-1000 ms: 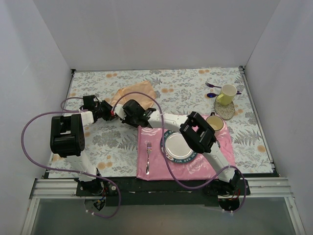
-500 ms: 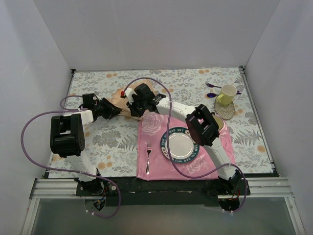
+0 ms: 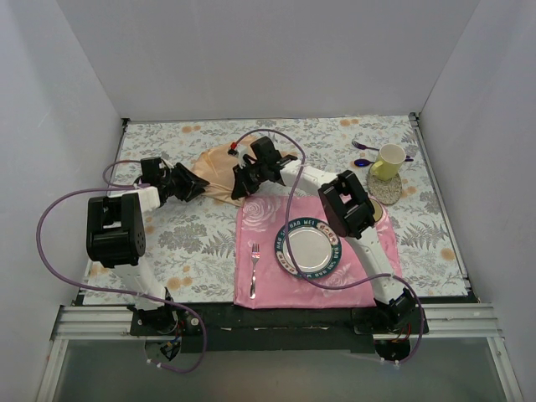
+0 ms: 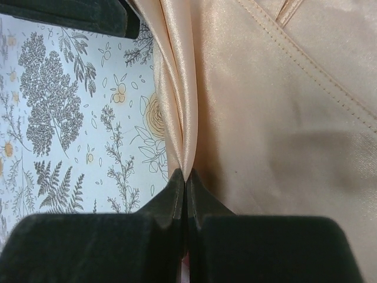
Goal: Fold the napkin, place the utensils inside, and roll it up
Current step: Roll the napkin with the utensil
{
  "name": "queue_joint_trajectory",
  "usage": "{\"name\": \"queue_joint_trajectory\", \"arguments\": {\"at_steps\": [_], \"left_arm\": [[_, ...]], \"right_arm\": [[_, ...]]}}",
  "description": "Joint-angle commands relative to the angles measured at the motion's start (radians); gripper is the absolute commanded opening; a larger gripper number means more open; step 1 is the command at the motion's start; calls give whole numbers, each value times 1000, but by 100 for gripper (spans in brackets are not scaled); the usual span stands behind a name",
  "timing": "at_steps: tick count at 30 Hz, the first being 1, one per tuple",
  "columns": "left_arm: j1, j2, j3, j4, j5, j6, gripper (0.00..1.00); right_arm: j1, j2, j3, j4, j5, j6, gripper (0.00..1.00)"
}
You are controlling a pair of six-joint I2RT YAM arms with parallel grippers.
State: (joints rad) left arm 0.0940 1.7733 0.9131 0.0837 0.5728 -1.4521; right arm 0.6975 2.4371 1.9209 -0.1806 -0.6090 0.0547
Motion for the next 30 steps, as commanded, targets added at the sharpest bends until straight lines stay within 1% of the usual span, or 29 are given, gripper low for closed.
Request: {"name": "queue_joint_trajectory", "arguments": {"at_steps": [1, 4, 5, 6, 8, 9, 12, 13, 17, 25, 30], "left_arm": [[-7, -32, 30, -8, 12, 30, 39], [-7, -70, 47, -77, -31, 73, 39], [-7, -104, 52, -106, -77, 91, 38], [-5, -124, 49, -142, -102, 99, 33], [-4, -182, 37, -159, -151, 107, 29], [-2, -195, 20, -160, -178, 102, 24], [18, -215, -2, -138, -188, 85, 13], [24, -209, -2, -136, -183, 76, 8], [47, -160, 7, -140, -148, 35, 1], [47, -157, -20, -131, -128, 33, 0], [46, -107, -17, -124, -99, 22, 2]], "right_arm": [[-26, 25, 18, 40, -80, 82, 1], [-29, 51, 41, 38, -94, 103, 1], [-30, 57, 46, 36, -94, 108, 1], [-30, 62, 55, 36, -97, 108, 1], [-29, 79, 61, 35, -101, 114, 1], [-30, 85, 63, 36, -103, 114, 1], [-30, 88, 63, 36, -98, 116, 1], [-30, 89, 63, 38, -100, 116, 1], [-35, 91, 59, 44, -95, 123, 1], [-35, 88, 52, 47, -94, 120, 1], [-36, 86, 49, 46, -92, 122, 1]]}}
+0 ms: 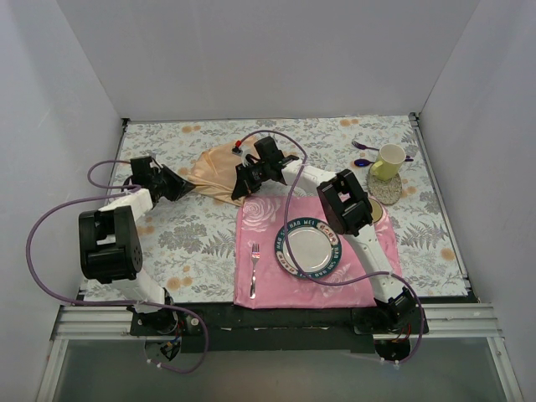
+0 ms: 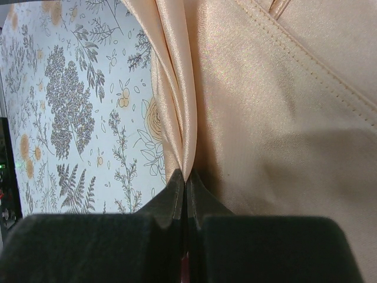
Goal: Fold the napkin, place the utensils inside, and roll it up
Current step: Roll the napkin with the utensil
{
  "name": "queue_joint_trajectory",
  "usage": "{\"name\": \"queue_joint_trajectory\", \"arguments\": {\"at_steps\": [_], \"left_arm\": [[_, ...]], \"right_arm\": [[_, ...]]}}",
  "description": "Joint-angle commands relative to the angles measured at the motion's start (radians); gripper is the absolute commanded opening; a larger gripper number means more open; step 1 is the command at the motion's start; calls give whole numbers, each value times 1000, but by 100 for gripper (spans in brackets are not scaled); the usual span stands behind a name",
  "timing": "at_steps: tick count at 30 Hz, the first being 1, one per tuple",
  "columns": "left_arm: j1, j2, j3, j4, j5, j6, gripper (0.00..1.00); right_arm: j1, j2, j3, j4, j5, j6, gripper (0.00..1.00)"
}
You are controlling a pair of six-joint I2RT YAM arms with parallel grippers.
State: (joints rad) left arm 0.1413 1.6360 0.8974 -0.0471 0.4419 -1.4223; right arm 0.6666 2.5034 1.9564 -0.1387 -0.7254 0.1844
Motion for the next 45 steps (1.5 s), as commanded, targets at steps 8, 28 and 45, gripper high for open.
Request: {"name": "queue_joint_trajectory", "arguments": {"at_steps": [8, 28, 45], "left_arm": [[-2, 116, 60, 26, 46, -6, 5], [-14, 262, 207, 43, 23, 0, 6], [-26, 370, 311, 13, -14, 124, 15]], "right_arm": [[-5, 32, 30, -5, 24, -7, 1], [-5, 51, 59, -30, 24, -14, 1], [-15, 81, 42, -41, 41, -19, 1]]}}
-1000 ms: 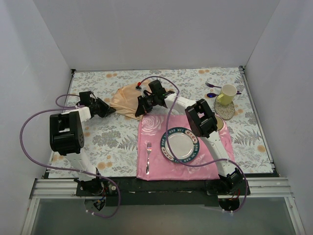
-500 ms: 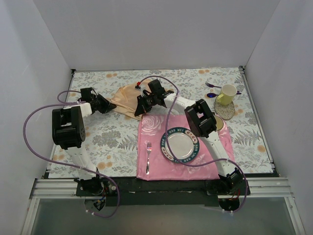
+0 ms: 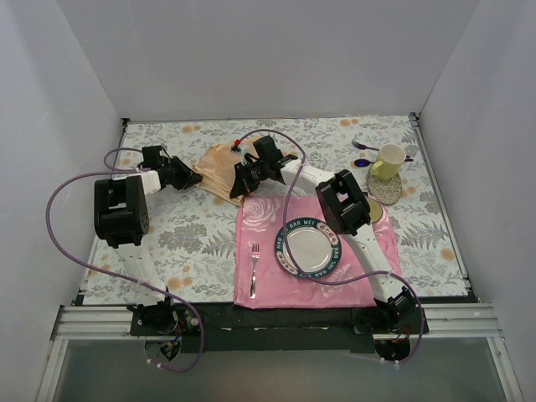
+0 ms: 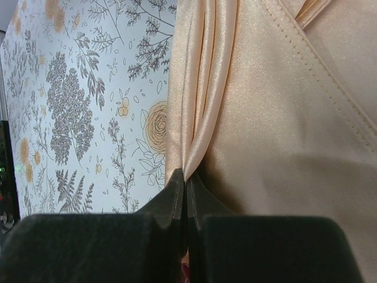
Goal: Fold the napkin, place the utensils inside, and roll it up
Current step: Roll the napkin with the utensil
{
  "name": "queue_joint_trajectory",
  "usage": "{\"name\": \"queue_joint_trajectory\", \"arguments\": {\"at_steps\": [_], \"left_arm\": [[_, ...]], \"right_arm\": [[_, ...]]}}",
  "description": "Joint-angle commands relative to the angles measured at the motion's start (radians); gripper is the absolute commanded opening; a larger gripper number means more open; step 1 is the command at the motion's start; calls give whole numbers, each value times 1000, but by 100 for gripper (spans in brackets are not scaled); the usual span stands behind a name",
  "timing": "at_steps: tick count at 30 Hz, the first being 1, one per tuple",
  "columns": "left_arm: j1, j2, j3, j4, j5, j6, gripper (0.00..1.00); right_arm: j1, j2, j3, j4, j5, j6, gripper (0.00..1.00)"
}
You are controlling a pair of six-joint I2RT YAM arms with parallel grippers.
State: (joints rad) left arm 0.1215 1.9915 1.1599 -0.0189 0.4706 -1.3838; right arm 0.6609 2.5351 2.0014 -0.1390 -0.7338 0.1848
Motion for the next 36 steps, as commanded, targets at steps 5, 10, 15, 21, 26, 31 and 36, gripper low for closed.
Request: {"name": "queue_joint_trajectory", "arguments": {"at_steps": [5, 10, 15, 21, 26, 31, 36], "left_arm": [[-28, -63, 60, -73, -85, 140, 22], [-42, -174, 17, -101, -78, 123, 27], [-66, -257, -75, -69, -2, 54, 18], [-108, -200, -91, 14, 79, -7, 13], [-166, -111, -66, 91, 94, -44, 13], [-180, -37, -51, 129, 65, -46, 13], [-178, 7, -60, 103, -33, -26, 11]], "right_arm": [[-12, 44, -18, -34, 59, -11, 1], [-17, 40, -30, -17, 62, 1, 1], [-23, 45, -38, -7, 60, 5, 1], [-24, 54, -32, -5, 50, 10, 1], [-26, 56, -24, -7, 47, 10, 1], [-24, 59, -20, -13, 40, 10, 1], [-26, 50, -16, -36, 40, -2, 1]]}}
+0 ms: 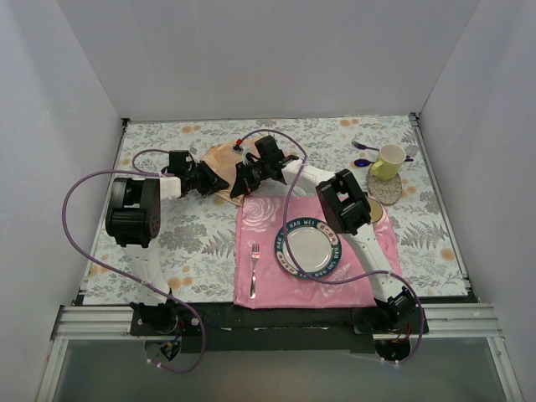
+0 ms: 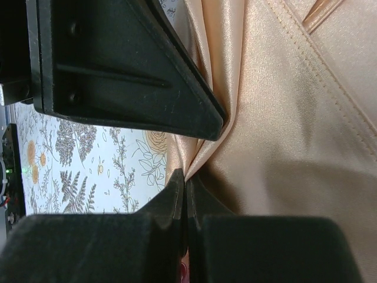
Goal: Fold the napkin, place the utensils inside, and roll it up
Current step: Roll the napkin with the utensil
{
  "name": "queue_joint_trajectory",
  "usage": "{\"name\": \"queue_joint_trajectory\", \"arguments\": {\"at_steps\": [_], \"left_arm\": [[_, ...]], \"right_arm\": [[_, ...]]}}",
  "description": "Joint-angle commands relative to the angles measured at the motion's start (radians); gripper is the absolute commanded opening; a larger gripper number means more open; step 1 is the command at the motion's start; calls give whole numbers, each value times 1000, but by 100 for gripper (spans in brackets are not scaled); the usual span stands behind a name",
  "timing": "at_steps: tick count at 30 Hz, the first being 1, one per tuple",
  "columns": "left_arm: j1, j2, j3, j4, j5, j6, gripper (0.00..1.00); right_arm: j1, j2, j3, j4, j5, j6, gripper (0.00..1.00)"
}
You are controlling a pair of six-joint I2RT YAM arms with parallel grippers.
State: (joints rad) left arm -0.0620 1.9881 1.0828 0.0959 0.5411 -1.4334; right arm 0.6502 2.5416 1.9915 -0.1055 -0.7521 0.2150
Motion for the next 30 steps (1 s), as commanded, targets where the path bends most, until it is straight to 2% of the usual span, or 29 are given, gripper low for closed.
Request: {"name": "queue_joint_trajectory", "arguments": {"at_steps": [1, 2, 9, 14, 16, 21, 27, 30], "left_arm": [[7, 17, 19, -30, -110, 27, 11], [8, 23, 20, -39, -115, 31, 10], [13, 52, 8, -74, -130, 50, 8], [21, 63, 16, -90, -130, 67, 7], [22, 71, 17, -90, -127, 68, 7], [25, 86, 25, -90, -113, 70, 6], [27, 87, 31, -90, -109, 77, 6], [28, 89, 34, -90, -104, 76, 6]], "right_arm": [[-15, 34, 1, -80, 62, -38, 1], [-14, 29, 9, -107, 68, -52, 2], [-8, -47, 101, -255, 187, -143, 34], [12, -73, 199, -364, 307, -210, 46], [37, -102, 202, -388, 353, -285, 53], [121, -187, 129, -372, 615, -417, 70], [204, -227, 101, -333, 712, -566, 79], [229, -196, 127, -349, 702, -597, 77]]}}
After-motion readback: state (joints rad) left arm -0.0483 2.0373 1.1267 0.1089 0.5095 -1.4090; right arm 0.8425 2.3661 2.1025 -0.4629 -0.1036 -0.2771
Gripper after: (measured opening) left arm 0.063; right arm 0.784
